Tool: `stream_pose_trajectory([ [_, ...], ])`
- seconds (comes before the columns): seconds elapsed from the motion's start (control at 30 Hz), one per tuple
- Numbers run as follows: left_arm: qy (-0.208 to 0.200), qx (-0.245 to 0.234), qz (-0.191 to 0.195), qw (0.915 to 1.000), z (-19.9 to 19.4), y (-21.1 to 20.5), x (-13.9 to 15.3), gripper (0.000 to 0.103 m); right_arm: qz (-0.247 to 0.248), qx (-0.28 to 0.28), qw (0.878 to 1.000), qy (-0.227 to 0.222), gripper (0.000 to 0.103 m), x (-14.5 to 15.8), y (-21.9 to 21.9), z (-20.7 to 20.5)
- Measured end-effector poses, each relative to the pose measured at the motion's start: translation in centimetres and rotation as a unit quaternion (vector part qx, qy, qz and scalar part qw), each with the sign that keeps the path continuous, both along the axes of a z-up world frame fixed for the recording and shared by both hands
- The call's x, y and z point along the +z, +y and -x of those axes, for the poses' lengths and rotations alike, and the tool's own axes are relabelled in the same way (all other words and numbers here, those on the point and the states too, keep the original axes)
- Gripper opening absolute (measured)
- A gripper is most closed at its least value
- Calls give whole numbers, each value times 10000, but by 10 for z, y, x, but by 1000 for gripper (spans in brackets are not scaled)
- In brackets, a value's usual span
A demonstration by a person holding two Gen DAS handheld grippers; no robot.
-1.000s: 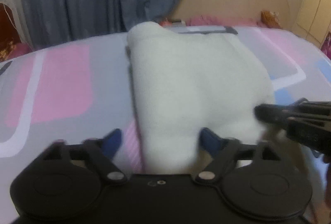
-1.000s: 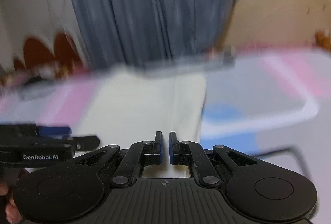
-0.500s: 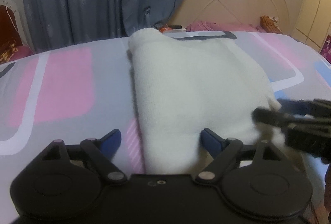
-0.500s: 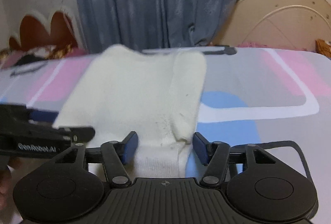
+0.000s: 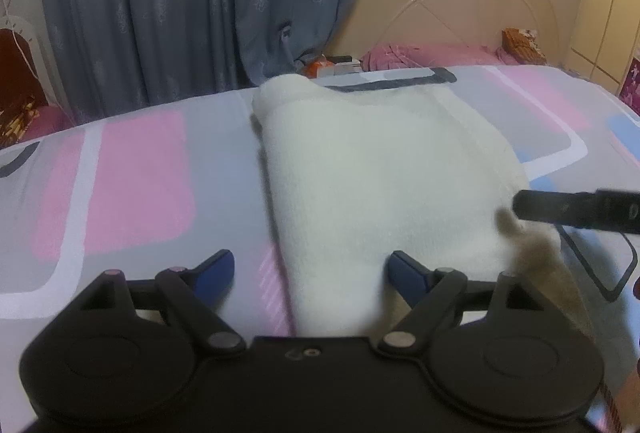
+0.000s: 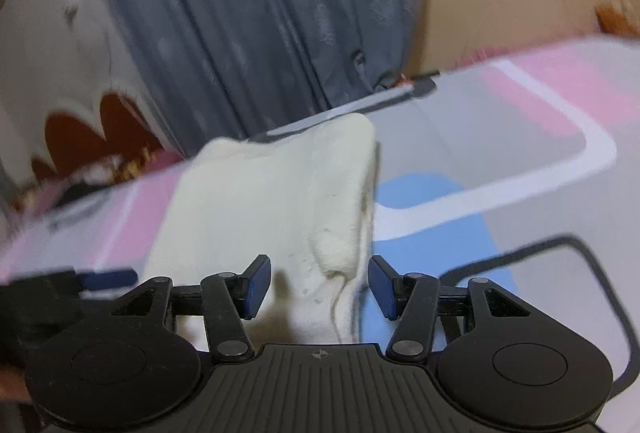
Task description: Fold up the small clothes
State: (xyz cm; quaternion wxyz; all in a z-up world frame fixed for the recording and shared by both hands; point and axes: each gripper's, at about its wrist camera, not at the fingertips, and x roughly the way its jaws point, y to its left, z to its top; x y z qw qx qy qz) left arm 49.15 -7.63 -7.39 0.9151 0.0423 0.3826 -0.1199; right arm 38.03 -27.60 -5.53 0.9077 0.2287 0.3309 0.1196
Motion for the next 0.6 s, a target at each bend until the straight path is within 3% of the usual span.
stream_pose_trajectory([
  [0.17, 283, 125, 689, 9971, -10, 24, -3, 81, -940, -293, 9946, 324, 54, -17, -38, -11],
  [0.33, 702, 244, 1595, 9844, -23, 50, -12, 76, -1614, -287, 9853, 476, 54, -25, -52, -22],
  [0.47, 823, 104, 1857, 9791, -29, 55, -15, 69, -1902, -139, 9800, 566, 53, -30, -51, -34],
  [0.6, 888, -42, 1919, 9774, -33, 55, -19, 65, -1821, 60, 9816, 565, 53, -32, -45, -39],
])
